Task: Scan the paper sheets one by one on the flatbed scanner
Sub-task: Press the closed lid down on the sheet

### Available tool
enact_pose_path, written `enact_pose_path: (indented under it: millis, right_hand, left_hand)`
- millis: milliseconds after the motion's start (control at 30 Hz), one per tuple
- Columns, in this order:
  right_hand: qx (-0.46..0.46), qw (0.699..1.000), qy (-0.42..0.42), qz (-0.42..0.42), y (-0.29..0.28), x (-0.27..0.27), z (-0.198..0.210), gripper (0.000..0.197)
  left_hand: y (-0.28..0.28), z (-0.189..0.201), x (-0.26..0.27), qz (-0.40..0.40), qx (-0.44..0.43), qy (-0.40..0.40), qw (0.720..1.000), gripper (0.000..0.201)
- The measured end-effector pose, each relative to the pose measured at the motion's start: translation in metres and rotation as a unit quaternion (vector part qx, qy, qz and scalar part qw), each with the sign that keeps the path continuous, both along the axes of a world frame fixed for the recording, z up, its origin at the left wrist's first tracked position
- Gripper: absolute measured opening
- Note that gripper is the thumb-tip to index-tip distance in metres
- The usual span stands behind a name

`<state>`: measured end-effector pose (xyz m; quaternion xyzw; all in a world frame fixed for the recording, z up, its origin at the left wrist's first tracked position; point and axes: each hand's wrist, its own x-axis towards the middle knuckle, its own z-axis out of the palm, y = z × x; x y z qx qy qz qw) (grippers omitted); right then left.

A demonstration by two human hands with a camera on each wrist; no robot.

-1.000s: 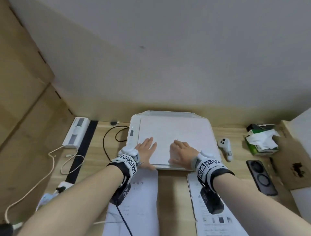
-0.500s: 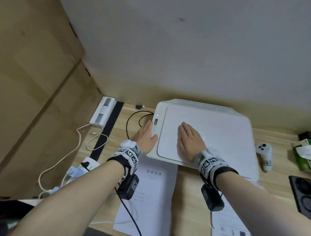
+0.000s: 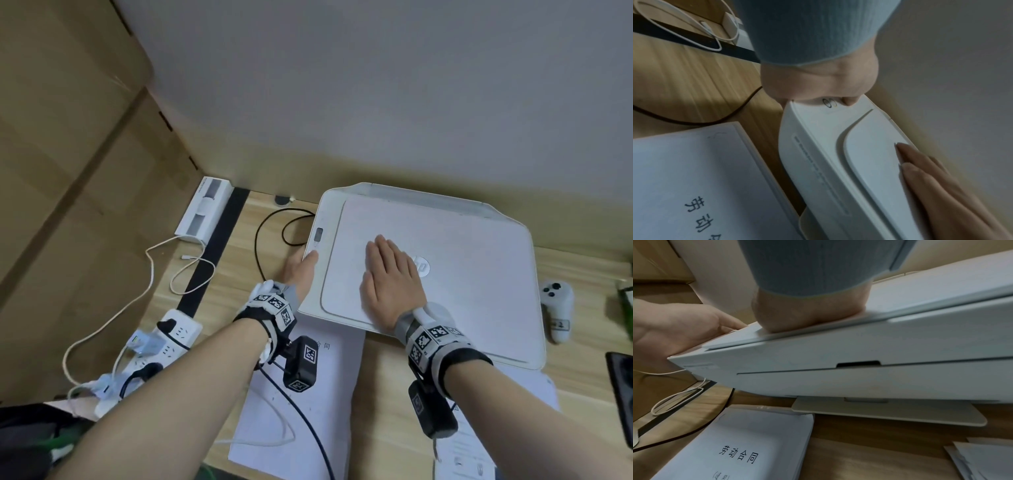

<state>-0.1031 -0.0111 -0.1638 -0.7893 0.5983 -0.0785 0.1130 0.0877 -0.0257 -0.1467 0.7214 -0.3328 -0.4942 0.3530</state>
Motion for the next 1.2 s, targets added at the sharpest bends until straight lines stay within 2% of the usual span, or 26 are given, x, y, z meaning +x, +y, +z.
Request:
enact_pose_path:
  millis: [133,333,467,567,667,767,867,900,967,1000,1067,1133,1200]
  right_hand:
    - [-0.002,1.0,0.002,0.001,0.001,-0.001,-0.001,0.061]
    - [-0.002,1.0,0.0,-0.001,0.0,-0.001,-0.001,0.06]
    - [0.01,1.0,-0.003,0.003,0.0,-0.001,0.006,0.061]
    - [0.053,0.998,-0.007,0.036,-0.004,-0.01,0.018,0.068]
    - [0.077,0.994,0.022,0.076,0.001,-0.034,0.036,0.065]
    - [0.076,0.995,0.044,0.05,0.023,-0.062,0.045,0.056]
    - [0.09,0.994,0.055,0.02,0.049,-0.086,0.048,0.052]
    - [0.094,0.994,0.061,0.009,0.059,-0.095,0.05,0.053]
    - [0.102,0.992,0.068,-0.012,0.074,-0.106,0.051,0.053]
    - [0.104,0.992,0.071,-0.02,0.08,-0.109,0.051,0.052]
    - [0.107,0.991,0.075,-0.028,0.089,-0.113,0.052,0.049]
    - [0.104,0.991,0.073,-0.035,0.094,-0.112,0.053,0.047]
    - [0.103,0.991,0.069,-0.052,0.102,-0.111,0.054,0.041]
  left_hand:
    - [0.003,-0.001,0.0,0.004,0.005,-0.016,1.0,0.014]
    - [0.001,-0.003,-0.001,-0.009,-0.026,-0.038,0.999,0.017]
    - [-0.004,0.01,0.0,-0.028,0.012,-0.049,0.998,0.025]
    - [-0.02,0.03,0.002,-0.123,0.107,-0.115,0.98,0.04]
    - [-0.03,0.058,-0.008,-0.169,0.067,-0.213,0.96,0.043]
    - [-0.029,0.066,-0.03,-0.258,-0.021,-0.318,0.912,0.046]
    - [-0.013,0.056,-0.048,-0.421,-0.035,-0.323,0.847,0.061]
    - [-0.003,0.051,-0.053,-0.481,-0.026,-0.325,0.814,0.065]
    - [0.016,0.042,-0.061,-0.579,-0.008,-0.369,0.727,0.074]
    - [0.024,0.037,-0.063,-0.601,-0.008,-0.393,0.696,0.079]
    - [0.032,0.035,-0.063,-0.602,-0.027,-0.417,0.68,0.081]
    - [0.035,0.04,-0.062,-0.61,-0.09,-0.437,0.655,0.066]
    - [0.04,0.043,-0.066,-0.62,-0.188,-0.466,0.603,0.048]
